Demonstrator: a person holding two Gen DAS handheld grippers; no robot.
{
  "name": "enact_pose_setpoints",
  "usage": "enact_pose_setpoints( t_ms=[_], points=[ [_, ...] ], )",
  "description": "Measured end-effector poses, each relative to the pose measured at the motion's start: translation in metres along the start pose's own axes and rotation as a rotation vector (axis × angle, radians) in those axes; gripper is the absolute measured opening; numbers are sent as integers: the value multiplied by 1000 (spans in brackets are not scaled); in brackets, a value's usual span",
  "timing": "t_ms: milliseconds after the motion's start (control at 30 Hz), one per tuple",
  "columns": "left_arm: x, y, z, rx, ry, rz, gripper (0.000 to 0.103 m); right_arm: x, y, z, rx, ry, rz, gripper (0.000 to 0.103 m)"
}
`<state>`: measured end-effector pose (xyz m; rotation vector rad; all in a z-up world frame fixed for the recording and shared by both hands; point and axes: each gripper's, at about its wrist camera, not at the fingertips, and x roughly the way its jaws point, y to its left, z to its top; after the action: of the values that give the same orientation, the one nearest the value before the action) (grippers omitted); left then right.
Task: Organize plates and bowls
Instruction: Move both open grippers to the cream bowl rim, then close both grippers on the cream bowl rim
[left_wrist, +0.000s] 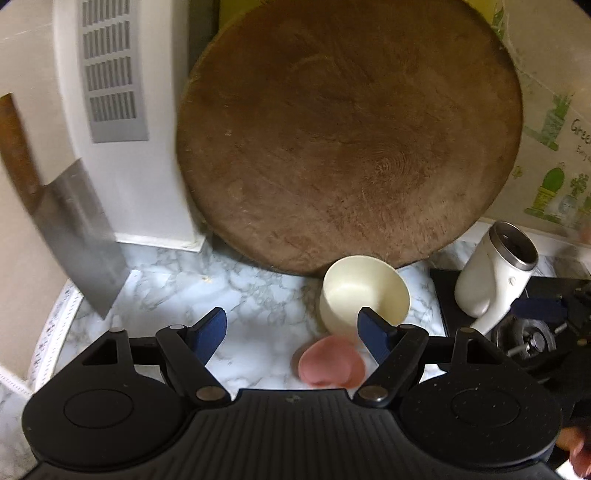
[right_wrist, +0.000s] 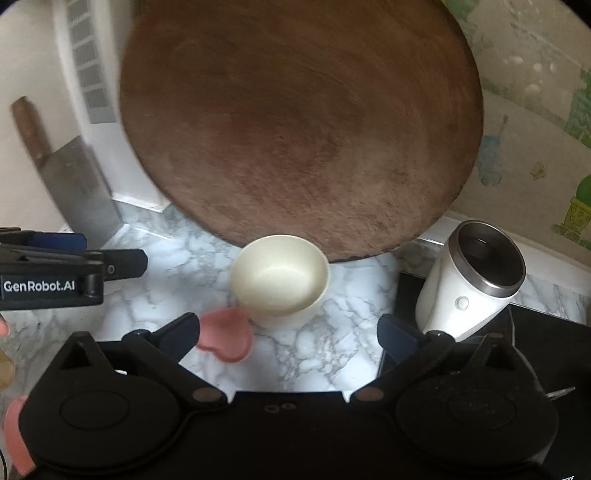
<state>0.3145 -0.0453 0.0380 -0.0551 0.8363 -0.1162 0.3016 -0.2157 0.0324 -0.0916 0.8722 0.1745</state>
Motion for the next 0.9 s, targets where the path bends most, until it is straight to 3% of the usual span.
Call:
enact_pose_setpoints(
  t_ms=[267, 733, 900],
  points=[
    [49, -19, 18, -33, 53, -26, 78, 37, -22, 13, 70, 48, 32, 99],
    [120, -32, 25, -33, 119, -7, 77, 102, -40, 24, 145, 142, 44, 65],
    [139, -33, 21, -58, 167, 0, 55, 118, -41, 23, 153, 167, 42, 47]
  ],
)
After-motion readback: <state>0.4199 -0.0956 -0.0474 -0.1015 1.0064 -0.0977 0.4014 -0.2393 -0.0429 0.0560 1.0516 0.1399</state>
